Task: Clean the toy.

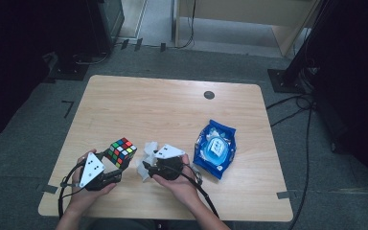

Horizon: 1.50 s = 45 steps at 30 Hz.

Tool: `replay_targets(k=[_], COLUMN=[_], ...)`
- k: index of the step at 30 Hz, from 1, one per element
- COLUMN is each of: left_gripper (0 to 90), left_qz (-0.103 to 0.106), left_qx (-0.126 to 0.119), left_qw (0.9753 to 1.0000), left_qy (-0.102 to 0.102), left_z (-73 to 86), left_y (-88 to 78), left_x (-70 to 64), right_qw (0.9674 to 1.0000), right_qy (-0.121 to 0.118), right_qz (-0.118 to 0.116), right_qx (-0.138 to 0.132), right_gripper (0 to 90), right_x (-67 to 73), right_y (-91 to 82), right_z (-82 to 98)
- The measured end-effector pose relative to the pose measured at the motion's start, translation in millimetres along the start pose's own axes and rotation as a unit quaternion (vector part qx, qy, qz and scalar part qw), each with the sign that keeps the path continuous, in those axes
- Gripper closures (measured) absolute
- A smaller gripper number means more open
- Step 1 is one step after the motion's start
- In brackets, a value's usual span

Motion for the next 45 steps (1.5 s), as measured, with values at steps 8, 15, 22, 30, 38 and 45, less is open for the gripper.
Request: replay_targets(k=[8,15,22,30,38,45], left_gripper=[34.0,34.0,34.0,34.0,34.0,34.1], left_qz=[0.025,0.058,0.090,0.101,0.101,0.089], left_qx=[-0.002,0.008,0.019,0.021,0.020,-0.005], left_qw=[0.9994,0.9983,0.9952,0.9940,0.9941,0.9954], left_qy=[-0.023,-0.001,0.034,0.037,0.034,0.037], left_z=[-0.3,-1.0,-1.1,-0.3,0.2,-8.0], left_y=[0.8,16.6,28.9,30.7,29.8,22.5], left_x=[-1.1,-20.7,-47.8,-52.2,-52.1,-51.3], right_qw=[0.9984,0.9949,0.9860,0.9760,0.9702,0.9686], right_qy=[0.011,0.046,0.098,0.135,0.104,0.153], right_qz=[0.005,-0.003,-0.048,-0.095,-0.160,-0.127], right_qx=[0.055,-0.089,-0.126,-0.142,-0.150,-0.149], right_gripper=[90.0,90.0,90.0,90.0,90.0,89.9], right_x=[-10.0,-16.3,-11.5,-7.3,20.1,-3.8], right_y=[6.7,-49.9,-67.5,-71.9,-76.2,-79.2], right_z=[14.2,-17.6,-27.8,-32.4,-46.5,-38.6])
Point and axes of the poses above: each handheld gripper's, and its own axes: y roughly forward along the jaws, z roughly out of its underside, x roughly to its left, the point moved 4 cm from there along y, roughly forward along the jaws, and after that the axes turned 4 degrees about -y, right-handed, at the moved point
